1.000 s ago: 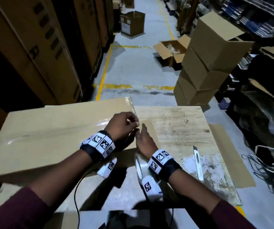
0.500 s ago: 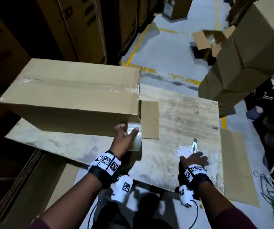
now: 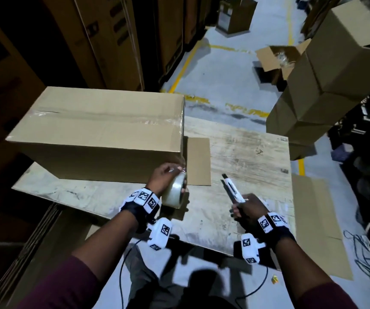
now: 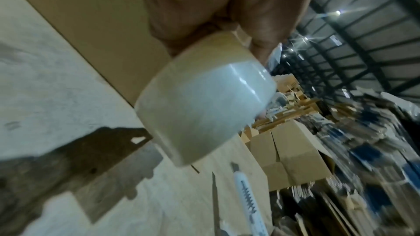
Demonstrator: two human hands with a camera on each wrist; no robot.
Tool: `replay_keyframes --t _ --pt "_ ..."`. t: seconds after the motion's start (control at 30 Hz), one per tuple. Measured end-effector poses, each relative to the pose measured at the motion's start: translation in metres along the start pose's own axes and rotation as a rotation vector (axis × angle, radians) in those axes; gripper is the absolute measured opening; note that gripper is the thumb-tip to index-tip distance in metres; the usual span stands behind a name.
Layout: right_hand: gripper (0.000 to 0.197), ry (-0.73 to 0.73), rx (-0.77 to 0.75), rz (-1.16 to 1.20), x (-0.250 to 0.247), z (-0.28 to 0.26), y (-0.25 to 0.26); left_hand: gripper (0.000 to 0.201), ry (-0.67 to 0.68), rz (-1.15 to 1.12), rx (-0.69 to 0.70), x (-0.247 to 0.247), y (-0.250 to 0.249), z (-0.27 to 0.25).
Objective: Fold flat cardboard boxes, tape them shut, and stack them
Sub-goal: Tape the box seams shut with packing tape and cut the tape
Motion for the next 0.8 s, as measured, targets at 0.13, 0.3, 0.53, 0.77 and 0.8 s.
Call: replay_keyframes --t 0.13,0.3,0.53,0.77,0.8 --pt "0.026 0.023 -0.291 -0.171 0.011 -0.047 0.071 0.022 0.173 -0.108 -0.082 -0.013 0.003 -0.009" --pt "0.018 0.226 -0.678 -0.778 0.029 -0.108 0.141 0.017 0.246 -0.188 -0.187 -0.016 -0.003 -0.021" --pt "0.019 0.183 -1.058 -1.122 0.06 -0.118 0.184 0.033 0.186 -0.227 -0.16 -0.012 -0.001 -0.025" --pt "0.023 0.17 -1.058 -1.311 0.082 -0.111 0.184 0.03 0.175 -0.234 -0.149 -0.015 -0.002 -0.027" --pt "0.023 0.168 -1.055 -1.313 0.084 -0.112 0.184 0.029 0.174 -0.23 -0.15 -0.015 -0.001 -0.027"
Point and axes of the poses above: each hand's wrist, its own z-axis towards the middle knuckle, its own x-axis out of the palm, y = z × x, the point moved 2 cm from there along z, towards the middle knuckle, and after that the axes turned 9 degrees about z, right-handed, at the moved point
